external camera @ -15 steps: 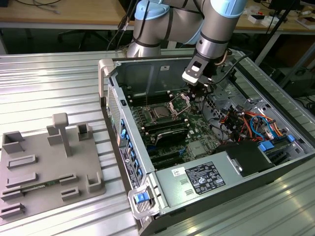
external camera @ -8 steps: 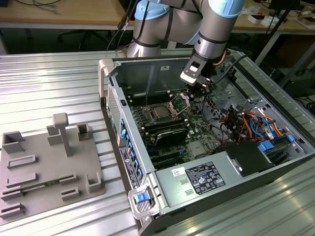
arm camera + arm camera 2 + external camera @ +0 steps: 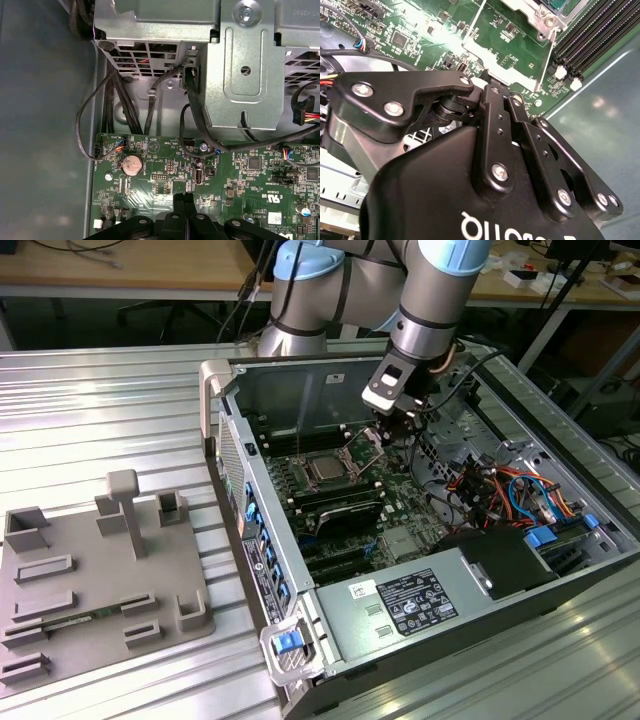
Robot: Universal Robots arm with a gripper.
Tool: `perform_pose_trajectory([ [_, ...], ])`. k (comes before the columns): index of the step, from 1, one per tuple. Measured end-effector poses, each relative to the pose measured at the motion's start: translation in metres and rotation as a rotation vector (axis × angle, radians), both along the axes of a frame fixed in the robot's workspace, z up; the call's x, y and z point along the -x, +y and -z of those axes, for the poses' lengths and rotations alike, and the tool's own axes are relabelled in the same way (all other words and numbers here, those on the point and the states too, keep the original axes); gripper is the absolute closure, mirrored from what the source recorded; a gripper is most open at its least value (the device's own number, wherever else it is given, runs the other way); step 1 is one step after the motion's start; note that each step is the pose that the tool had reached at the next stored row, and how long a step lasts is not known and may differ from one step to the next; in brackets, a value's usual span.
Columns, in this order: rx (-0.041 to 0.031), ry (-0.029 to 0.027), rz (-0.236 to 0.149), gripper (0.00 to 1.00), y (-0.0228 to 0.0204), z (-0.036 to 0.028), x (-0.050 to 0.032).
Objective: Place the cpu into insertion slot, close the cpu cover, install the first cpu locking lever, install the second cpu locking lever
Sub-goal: 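Close the cpu cover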
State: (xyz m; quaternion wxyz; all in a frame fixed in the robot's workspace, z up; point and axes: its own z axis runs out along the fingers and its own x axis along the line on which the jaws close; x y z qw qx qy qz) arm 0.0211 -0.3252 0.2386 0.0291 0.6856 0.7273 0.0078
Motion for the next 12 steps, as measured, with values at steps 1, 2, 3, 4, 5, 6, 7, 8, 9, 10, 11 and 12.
perform_pose_trajectory([
  [1,0.0000,0.0000,0.000,0.89,0.0000,0.0000,0.0004],
  [2,0.0001,0.0000,0.000,0.89,0.0000,0.0000,0.0012],
  [3,0.0001,0.0000,0.000,0.89,0.0000,0.0000,0.0017],
  [4,0.0000,0.0000,0.000,0.89,0.0000,0.0000,0.0021],
  [5,0.0000,0.0000,0.000,0.89,0.0000,0.0000,0.0026],
  [6,0.0000,0.0000,0.000,0.89,0.0000,0.0000,0.0033],
  [7,0.0000,0.0000,0.000,0.89,0.0000,0.0000,0.0043],
  [8,0.0001,0.0000,0.000,0.89,0.0000,0.0000,0.0051],
  [9,0.0001,0.0000,0.000,0.89,0.0000,0.0000,0.0061],
  [10,0.0001,0.0000,0.000,0.89,0.0000,0.0000,0.0069],
  [11,0.0000,0.0000,0.000,0.89,0.0000,0.0000,0.0076],
  [12,0.0000,0.0000,0.000,0.89,0.0000,0.0000,0.0082],
])
